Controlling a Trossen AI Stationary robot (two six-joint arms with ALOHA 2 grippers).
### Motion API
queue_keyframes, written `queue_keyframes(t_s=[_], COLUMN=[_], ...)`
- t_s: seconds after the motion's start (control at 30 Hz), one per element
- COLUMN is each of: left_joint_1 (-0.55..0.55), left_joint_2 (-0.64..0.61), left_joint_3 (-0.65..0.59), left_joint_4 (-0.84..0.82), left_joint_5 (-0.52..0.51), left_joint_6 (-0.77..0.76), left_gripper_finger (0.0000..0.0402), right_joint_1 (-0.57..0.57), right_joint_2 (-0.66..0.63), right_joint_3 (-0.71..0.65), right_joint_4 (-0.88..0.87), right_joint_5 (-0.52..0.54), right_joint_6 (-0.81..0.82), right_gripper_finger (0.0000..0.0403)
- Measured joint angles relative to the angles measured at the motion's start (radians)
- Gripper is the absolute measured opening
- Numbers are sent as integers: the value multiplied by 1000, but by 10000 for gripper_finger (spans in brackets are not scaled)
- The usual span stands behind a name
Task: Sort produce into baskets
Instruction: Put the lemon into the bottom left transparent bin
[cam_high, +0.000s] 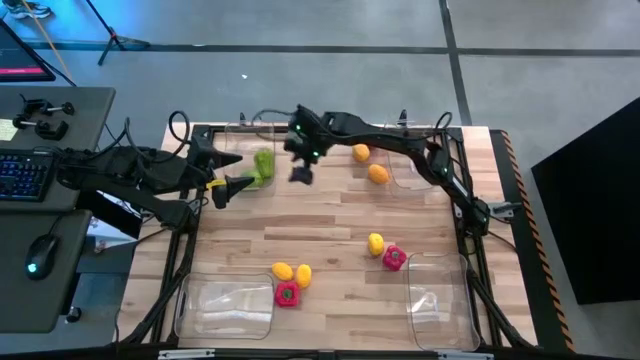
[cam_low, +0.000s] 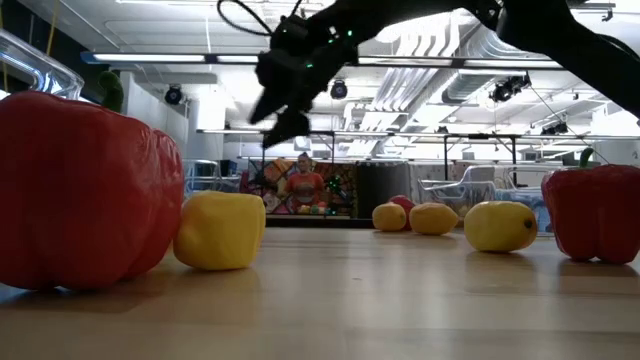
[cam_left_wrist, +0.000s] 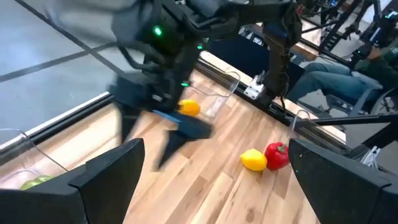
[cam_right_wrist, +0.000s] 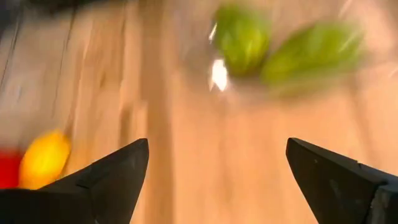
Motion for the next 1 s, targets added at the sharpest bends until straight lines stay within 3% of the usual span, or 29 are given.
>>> queue_keyframes(t_s=[0.13, 0.3, 0.43, 0.57, 0.63, 0.73, 0.87, 0.93, 1.0], left_joint_1=[0, 0, -1, 7, 27, 51, 72, 83, 87], left_joint_2=[8, 43, 110, 235, 321, 452, 590, 641, 683], left_joint_3=[0, 0, 0, 0, 0, 9, 18, 18, 18], left_joint_4=[-8, -14, -42, -60, -40, -10, -1, 1, -1], left_joint_5=[3, 84, 107, 139, 223, 449, 706, 781, 780], left_joint_6=[9, 57, 85, 221, 364, 570, 763, 797, 800], left_gripper_finger=[385, 385, 385, 385, 385, 385, 385, 385, 385], right_joint_1=[25, 82, 134, 230, 295, 409, 553, 604, 641], right_joint_2=[-56, -261, -519, -782, -892, -1021, -1118, -1143, -1152], right_joint_3=[-67, -379, -736, -1021, -1125, -1234, -1308, -1334, -1352], right_joint_4=[-159, -73, 79, 184, 230, 274, 277, 277, 278], right_joint_5=[-1, 62, 149, 283, 333, 438, 596, 653, 713], right_joint_6=[-62, -12, 178, 503, 698, 948, 1153, 1207, 1232], right_gripper_finger=[369, 369, 369, 369, 369, 369, 369, 369, 369])
